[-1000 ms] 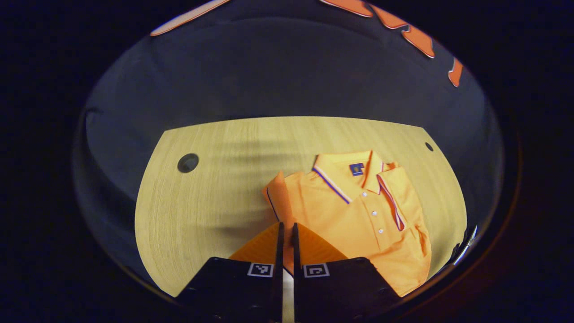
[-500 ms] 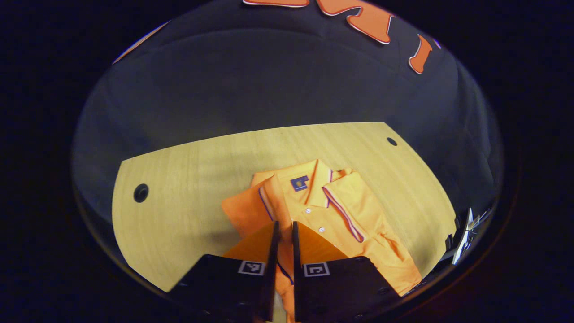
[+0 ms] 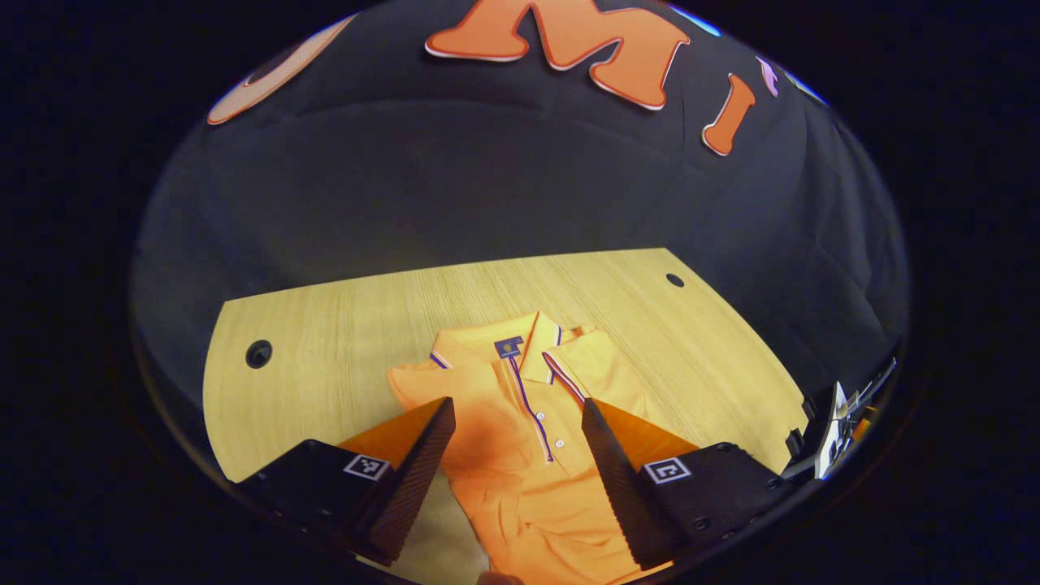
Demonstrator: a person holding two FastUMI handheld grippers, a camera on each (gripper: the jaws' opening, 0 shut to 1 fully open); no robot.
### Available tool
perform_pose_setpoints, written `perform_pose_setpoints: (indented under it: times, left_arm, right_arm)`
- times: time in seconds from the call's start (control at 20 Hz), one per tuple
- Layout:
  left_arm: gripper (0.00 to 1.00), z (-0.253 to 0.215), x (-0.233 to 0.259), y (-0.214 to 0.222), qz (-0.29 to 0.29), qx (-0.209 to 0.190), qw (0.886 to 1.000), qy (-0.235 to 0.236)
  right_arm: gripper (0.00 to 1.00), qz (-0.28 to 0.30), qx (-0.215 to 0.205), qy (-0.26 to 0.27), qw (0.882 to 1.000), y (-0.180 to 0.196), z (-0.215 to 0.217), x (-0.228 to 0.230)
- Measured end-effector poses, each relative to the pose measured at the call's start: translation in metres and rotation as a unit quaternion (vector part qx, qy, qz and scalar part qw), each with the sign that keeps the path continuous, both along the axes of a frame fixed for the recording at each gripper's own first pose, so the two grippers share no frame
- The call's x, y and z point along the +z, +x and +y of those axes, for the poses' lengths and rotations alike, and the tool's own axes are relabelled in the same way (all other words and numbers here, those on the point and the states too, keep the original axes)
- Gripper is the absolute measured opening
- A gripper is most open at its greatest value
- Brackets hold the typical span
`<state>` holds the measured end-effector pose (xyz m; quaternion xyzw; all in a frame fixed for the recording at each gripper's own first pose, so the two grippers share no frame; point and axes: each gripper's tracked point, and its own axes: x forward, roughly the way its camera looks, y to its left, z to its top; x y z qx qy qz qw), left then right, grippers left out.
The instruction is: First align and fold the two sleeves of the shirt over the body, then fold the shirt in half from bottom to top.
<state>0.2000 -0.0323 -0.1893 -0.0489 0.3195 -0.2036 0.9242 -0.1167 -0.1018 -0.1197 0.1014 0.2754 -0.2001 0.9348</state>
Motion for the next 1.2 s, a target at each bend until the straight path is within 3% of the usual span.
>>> perform_pose_setpoints:
  times: [0.4, 0.65, 0.9, 1.05, 1.2]
  left_arm:
    - [0.98, 0.039, 0.092, -0.087, -0.126, 0.087, 0.988, -0.011]
    - [0.98, 0.067, 0.143, -0.157, -0.21, 0.142, 0.967, -0.012]
    - [0.98, 0.079, 0.169, -0.232, -0.289, 0.195, 0.937, -0.005]
    - [0.98, 0.086, 0.177, -0.264, -0.309, 0.218, 0.926, -0.01]
    - [0.98, 0.088, 0.171, -0.278, -0.309, 0.229, 0.923, -0.007]
  right_arm:
    - [0.98, -0.094, 0.087, -0.044, 0.991, 0.013, 0.017, 0.034]
    - [0.98, -0.145, 0.152, -0.072, 0.975, 0.016, 0.04, 0.046]
    - [0.97, -0.198, 0.204, -0.08, 0.955, 0.011, 0.056, 0.062]
    - [0.97, -0.222, 0.228, -0.087, 0.944, 0.004, 0.063, 0.068]
    - [0.97, -0.211, 0.24, -0.085, 0.944, 0.004, 0.066, 0.054]
